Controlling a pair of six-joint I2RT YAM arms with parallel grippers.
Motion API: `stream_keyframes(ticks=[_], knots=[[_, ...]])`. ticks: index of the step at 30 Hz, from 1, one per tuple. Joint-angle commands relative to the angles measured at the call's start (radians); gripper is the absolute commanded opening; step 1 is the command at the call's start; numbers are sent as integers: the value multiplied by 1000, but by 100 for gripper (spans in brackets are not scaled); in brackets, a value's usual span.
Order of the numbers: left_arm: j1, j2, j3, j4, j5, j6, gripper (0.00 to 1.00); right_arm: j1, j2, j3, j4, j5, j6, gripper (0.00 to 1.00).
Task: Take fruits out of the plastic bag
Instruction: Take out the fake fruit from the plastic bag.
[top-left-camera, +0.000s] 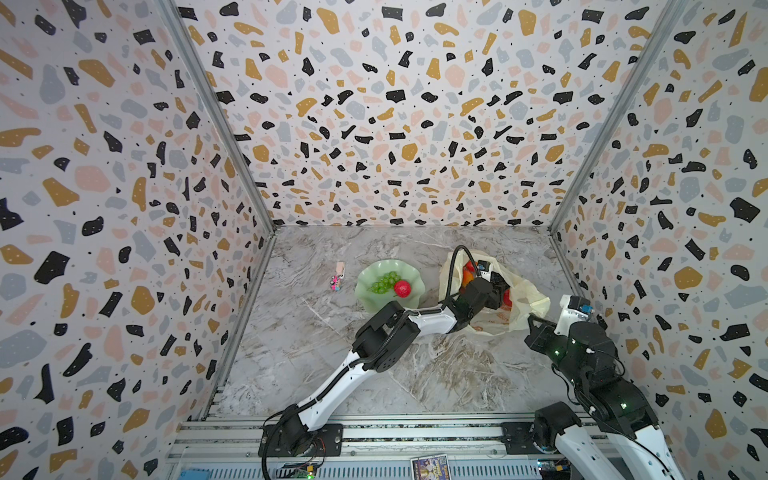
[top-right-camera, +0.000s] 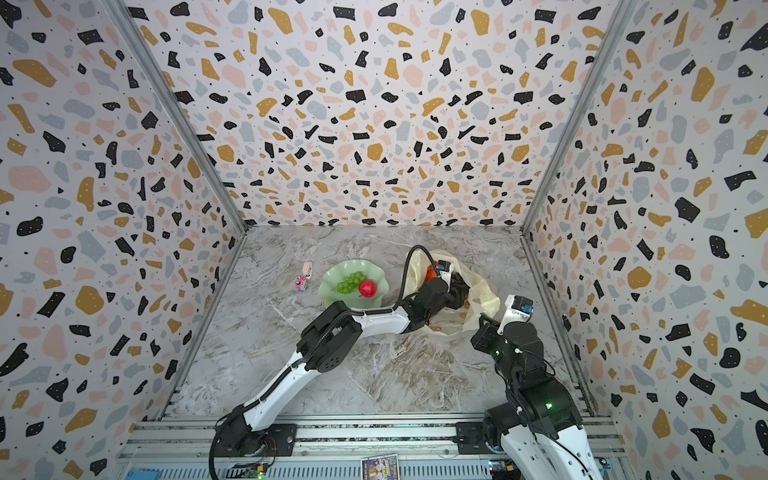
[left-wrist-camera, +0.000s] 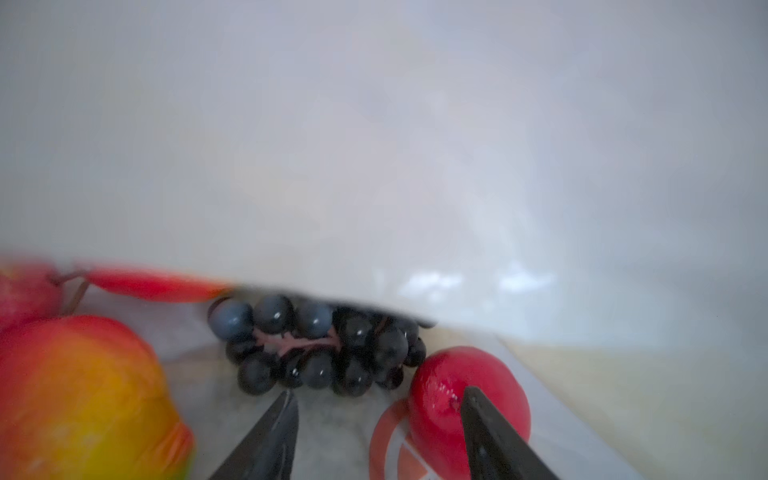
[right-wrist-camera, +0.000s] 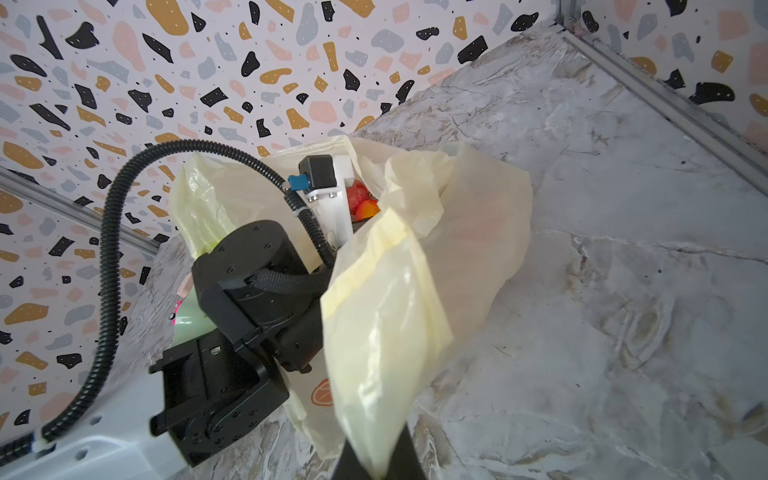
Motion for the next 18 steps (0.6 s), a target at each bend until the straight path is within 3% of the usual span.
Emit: stream_keyframes(ticks=[1,7,18], knots=[[16,75,139,-64,-41,-15,64,3,-23,-17,-17,-13,31,0],[17,192,313,-135,-86,-72,64,3,-10,-21,-21,-21,24,0],[9,237,304,-123,-132,-88,57,4,2,-4,-28,-12,0,0]])
